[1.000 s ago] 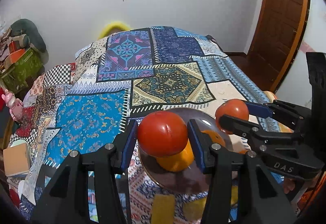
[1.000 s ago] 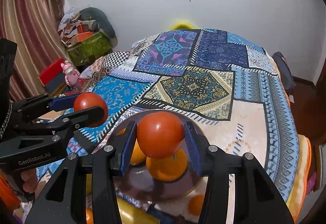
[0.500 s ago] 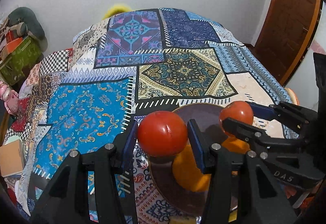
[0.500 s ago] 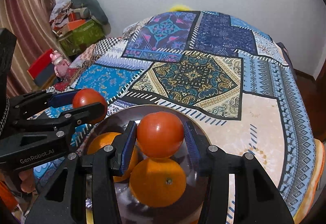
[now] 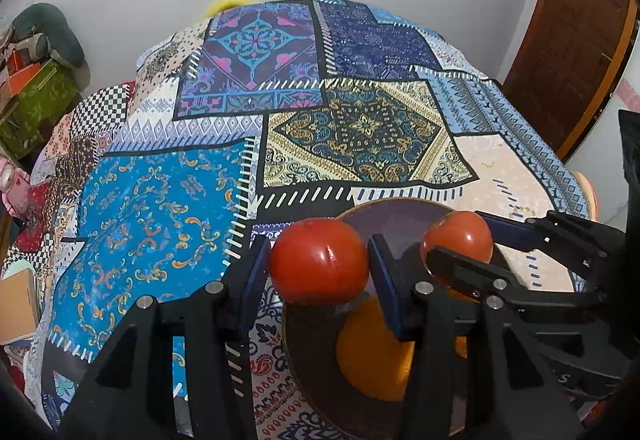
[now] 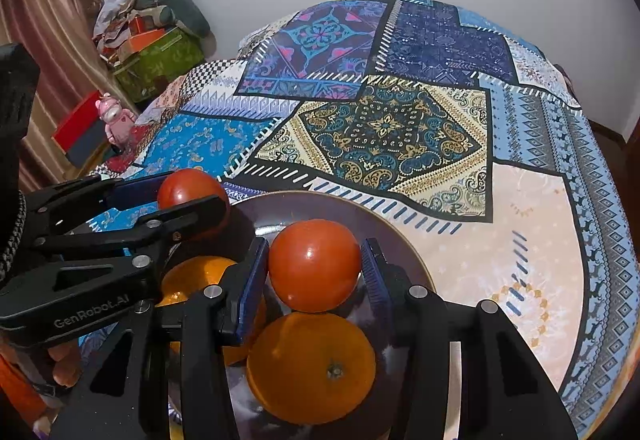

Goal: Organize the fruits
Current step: 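Lower both tomatoes onto the plate beside the oranges and open both tools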

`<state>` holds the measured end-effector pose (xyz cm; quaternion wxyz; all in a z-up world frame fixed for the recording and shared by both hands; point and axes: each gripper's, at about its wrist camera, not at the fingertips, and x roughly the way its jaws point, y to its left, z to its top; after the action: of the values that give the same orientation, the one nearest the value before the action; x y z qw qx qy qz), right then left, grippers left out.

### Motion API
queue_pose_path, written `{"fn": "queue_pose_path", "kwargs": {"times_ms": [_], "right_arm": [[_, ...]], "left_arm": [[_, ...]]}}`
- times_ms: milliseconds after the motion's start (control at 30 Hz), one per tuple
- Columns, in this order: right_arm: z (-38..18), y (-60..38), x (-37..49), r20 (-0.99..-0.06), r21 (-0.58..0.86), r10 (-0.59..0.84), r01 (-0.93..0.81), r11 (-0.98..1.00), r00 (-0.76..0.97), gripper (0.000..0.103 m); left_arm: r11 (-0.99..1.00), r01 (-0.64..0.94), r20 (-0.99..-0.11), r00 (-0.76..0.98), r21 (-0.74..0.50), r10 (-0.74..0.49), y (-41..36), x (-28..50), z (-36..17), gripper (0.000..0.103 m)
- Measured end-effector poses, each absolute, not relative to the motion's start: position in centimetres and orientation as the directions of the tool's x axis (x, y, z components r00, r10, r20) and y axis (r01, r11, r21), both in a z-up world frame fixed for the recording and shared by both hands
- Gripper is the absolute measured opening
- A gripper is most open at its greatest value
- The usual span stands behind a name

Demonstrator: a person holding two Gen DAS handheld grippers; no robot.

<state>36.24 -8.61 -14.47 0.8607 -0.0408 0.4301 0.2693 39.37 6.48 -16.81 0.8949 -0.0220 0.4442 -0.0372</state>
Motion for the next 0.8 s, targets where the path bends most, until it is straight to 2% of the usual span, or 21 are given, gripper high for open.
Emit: {"fn": "queue_pose_path", "kwargs": {"times_ms": [133,367,800], "right_arm": [[-14.5,-8.6,36.3,-0.763,0.164,0.433,-0.505,0.848,0.479,0.045],[-13.8,-8.8,35.9,-0.75,0.157,0.443,-0.519,0.841,0.491,0.045],[-10.5,-10.7,31.8,-0.711,0.083,0.423,-0.53,0.844,0.562,0.045]], "left_arm": [[0.992,0.056,-0.812,0.571,-0.111,-0.123,6.7,39.7,-17.4,0.05],[0.995,0.081,-0.783,0.615,-0.055,-0.093,6.0,38.7,-16.0,0.05],[0.995,0.076,-0.753,0.651,-0.061,-0.096,6.9,33.2,-12.7,0.051]]}}
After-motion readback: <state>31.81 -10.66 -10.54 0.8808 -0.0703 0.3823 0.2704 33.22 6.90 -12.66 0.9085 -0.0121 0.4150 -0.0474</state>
